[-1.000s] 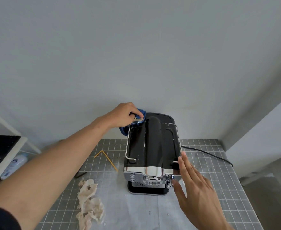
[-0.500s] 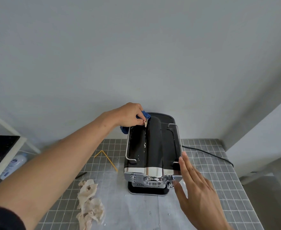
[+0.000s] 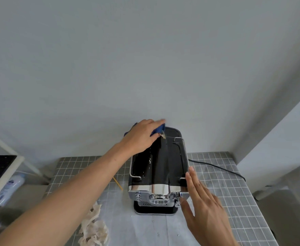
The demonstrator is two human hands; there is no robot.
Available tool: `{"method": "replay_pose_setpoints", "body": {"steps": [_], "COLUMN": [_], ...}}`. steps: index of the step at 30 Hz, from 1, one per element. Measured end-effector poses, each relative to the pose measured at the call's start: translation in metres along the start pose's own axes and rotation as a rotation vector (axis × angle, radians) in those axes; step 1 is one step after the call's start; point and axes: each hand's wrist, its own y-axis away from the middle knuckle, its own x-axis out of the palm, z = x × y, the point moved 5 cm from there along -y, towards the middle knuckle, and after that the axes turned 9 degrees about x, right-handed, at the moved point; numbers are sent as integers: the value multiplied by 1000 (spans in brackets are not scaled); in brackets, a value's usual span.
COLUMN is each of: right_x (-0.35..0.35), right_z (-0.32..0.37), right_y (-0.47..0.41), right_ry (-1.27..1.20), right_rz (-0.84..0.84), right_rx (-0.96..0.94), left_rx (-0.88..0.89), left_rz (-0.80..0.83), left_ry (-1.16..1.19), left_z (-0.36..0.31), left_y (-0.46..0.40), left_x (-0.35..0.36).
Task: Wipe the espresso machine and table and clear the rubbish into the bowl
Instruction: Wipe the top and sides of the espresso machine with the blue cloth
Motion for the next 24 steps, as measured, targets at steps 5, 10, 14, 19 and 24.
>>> {"method": "replay_pose_setpoints", "body": {"steps": [5,10,14,19,24], "right_x": [-2,-2,-3,-3,-2], "right_z": [2,2,3,3,3], "right_y": [1,0,1,1,2], "right_ry": [-15,-32,-49,-41,-36], "right_rz": [7,23,31,37,21], "right_rx": [-15,-16,-25,-29,-9], "left_rx": [-107,-261,-215,-56,-79], "left_rz": [-3,214,218,315,312], "left_ry": [-7,-214,-196,-248,-298], "left_z": [-9,6,-5,-6,-19], "left_y": [-5,-10,-27,-35,-10], "left_x": [15,47,41,50,52]}}
